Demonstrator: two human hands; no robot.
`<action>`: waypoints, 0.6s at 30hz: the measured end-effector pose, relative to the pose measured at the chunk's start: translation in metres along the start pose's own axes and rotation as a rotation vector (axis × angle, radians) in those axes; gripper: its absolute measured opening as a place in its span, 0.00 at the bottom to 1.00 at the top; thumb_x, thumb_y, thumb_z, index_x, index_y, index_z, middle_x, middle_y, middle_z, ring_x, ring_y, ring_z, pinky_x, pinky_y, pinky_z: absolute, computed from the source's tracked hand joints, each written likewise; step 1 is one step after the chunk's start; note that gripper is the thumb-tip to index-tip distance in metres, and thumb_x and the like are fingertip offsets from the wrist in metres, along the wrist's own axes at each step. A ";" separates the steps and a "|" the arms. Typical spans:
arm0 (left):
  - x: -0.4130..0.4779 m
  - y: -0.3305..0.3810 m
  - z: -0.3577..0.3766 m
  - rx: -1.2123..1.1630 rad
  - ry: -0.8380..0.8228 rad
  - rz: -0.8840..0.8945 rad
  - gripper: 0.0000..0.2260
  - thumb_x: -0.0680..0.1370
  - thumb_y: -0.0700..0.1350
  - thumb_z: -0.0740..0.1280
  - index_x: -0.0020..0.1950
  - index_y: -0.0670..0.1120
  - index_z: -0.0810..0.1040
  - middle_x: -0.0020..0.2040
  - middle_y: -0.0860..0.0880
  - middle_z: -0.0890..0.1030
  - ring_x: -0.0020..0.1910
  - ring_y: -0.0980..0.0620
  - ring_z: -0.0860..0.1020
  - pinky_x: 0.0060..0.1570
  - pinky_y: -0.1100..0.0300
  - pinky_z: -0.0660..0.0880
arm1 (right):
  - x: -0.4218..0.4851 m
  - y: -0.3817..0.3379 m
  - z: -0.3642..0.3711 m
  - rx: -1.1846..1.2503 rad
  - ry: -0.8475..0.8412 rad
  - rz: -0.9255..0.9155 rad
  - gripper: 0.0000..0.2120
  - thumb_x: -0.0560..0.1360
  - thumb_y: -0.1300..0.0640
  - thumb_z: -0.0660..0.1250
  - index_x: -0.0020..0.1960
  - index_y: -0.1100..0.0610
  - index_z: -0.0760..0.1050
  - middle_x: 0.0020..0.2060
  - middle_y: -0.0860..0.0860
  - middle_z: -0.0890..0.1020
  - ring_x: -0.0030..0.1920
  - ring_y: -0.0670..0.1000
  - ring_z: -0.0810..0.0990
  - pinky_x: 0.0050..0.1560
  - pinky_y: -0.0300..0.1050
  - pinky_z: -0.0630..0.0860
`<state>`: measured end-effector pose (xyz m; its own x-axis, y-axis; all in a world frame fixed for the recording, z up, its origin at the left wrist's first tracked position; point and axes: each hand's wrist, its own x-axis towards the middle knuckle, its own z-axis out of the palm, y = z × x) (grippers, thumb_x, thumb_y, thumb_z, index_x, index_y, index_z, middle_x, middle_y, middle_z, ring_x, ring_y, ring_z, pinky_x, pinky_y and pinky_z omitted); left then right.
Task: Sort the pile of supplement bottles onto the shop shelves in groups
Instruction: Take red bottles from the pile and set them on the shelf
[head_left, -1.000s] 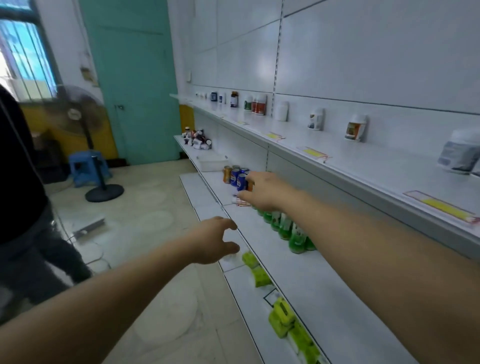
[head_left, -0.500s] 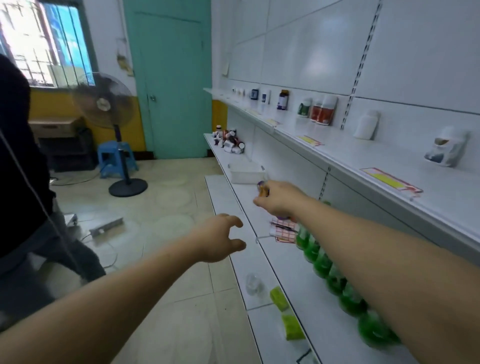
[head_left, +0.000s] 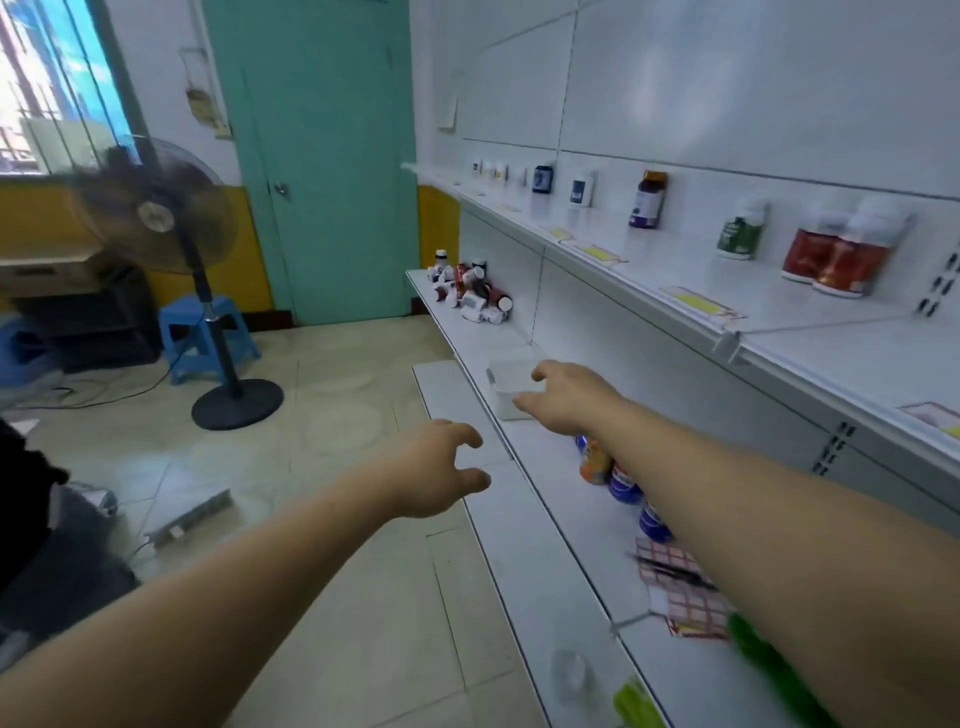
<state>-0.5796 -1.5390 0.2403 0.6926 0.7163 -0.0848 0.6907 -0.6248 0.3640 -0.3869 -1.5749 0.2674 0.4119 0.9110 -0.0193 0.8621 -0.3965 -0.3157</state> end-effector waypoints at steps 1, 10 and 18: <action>0.022 -0.009 0.000 0.014 -0.009 0.011 0.24 0.75 0.59 0.65 0.69 0.54 0.68 0.70 0.52 0.68 0.64 0.49 0.71 0.64 0.50 0.70 | 0.023 0.000 0.002 0.003 0.006 0.001 0.28 0.77 0.41 0.60 0.73 0.53 0.64 0.69 0.55 0.70 0.65 0.56 0.71 0.59 0.48 0.69; 0.242 -0.076 -0.024 -0.001 -0.034 0.022 0.24 0.77 0.56 0.65 0.71 0.52 0.67 0.71 0.50 0.68 0.65 0.49 0.71 0.64 0.56 0.68 | 0.266 0.005 0.020 -0.019 -0.026 0.009 0.28 0.78 0.41 0.59 0.72 0.56 0.64 0.68 0.55 0.71 0.64 0.57 0.71 0.59 0.50 0.70; 0.402 -0.166 -0.076 -0.043 0.010 -0.040 0.24 0.76 0.55 0.66 0.71 0.52 0.67 0.71 0.49 0.69 0.67 0.49 0.69 0.65 0.55 0.67 | 0.453 -0.032 0.028 -0.008 -0.053 -0.023 0.30 0.78 0.42 0.60 0.76 0.53 0.60 0.73 0.55 0.66 0.69 0.57 0.68 0.62 0.47 0.68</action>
<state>-0.4316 -1.1233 0.2162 0.6624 0.7436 -0.0907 0.7079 -0.5818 0.4005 -0.2357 -1.1467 0.2424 0.3762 0.9244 -0.0628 0.8734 -0.3764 -0.3089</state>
